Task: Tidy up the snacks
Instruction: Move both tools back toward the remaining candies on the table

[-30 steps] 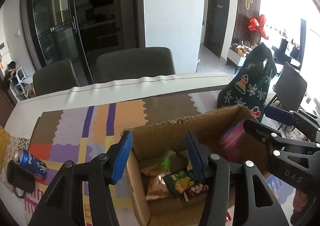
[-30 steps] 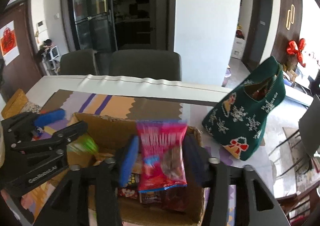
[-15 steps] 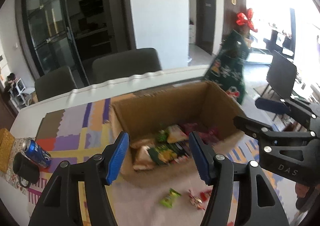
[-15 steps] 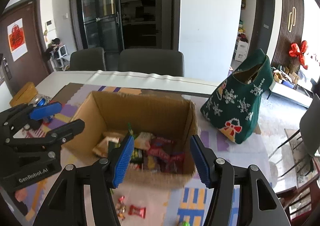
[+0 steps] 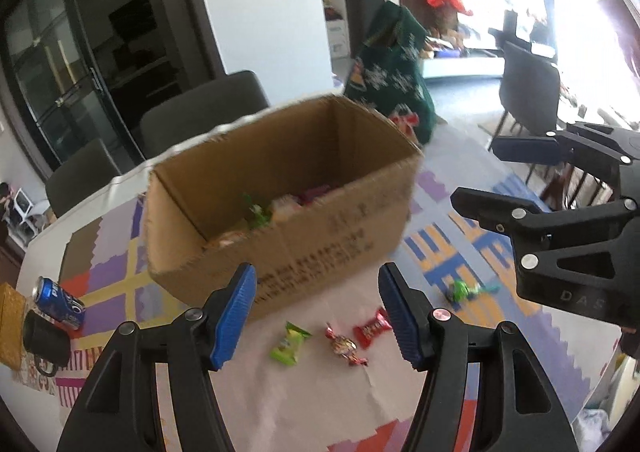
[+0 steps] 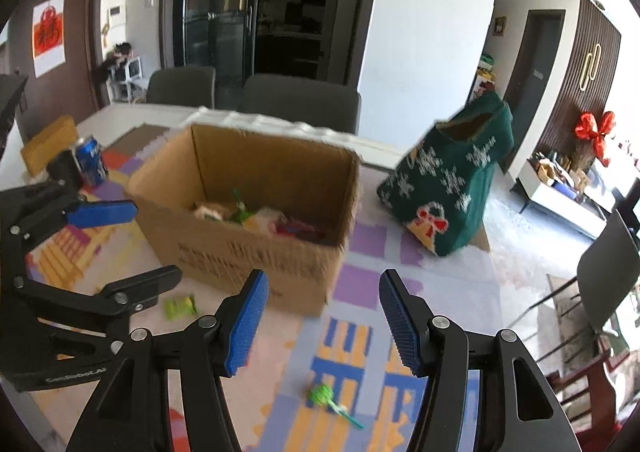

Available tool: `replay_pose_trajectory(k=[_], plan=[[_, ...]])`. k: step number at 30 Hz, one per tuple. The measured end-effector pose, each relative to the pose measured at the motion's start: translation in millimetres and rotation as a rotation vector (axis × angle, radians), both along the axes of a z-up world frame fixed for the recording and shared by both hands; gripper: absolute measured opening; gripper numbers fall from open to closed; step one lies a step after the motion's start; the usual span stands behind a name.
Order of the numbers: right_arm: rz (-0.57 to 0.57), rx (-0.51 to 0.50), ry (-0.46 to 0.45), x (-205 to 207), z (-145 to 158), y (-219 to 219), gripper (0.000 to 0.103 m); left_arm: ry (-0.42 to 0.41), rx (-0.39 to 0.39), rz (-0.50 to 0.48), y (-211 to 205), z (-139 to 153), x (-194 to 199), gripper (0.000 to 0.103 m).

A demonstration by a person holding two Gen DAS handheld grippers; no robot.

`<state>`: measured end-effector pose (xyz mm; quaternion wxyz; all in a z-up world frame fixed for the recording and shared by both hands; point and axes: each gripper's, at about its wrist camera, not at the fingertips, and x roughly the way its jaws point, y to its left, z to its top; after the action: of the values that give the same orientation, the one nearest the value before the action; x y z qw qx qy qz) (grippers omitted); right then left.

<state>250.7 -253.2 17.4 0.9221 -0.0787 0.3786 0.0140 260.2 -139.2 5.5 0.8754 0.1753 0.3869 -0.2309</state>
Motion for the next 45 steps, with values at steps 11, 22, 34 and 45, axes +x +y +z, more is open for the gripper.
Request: replay_pose_trajectory(k=[11, 22, 34, 45], plan=[[-0.02, 0.023, 0.126, -21.8, -42.4, -22.7, 0.059, 0.102, 0.05, -0.083, -23.0, -47.9, -17.9, 0.063], [-0.038, 0.035, 0.244, -30.7, -89.8, -30.3, 0.059, 0.19, 0.112, -0.123, -35.4, -88.8, -15.0, 0.063], [-0.057, 0.044, 0.328, -20.6, -122.3, -38.6, 0.059, 0.259, 0.164, -0.123, -40.2, -120.5, 3.3, 0.063], [-0.057, 0.086, 0.369, -7.9, -140.2, -40.5, 0.059, 0.262, 0.176, -0.109, -44.6, -130.8, 19.0, 0.053]])
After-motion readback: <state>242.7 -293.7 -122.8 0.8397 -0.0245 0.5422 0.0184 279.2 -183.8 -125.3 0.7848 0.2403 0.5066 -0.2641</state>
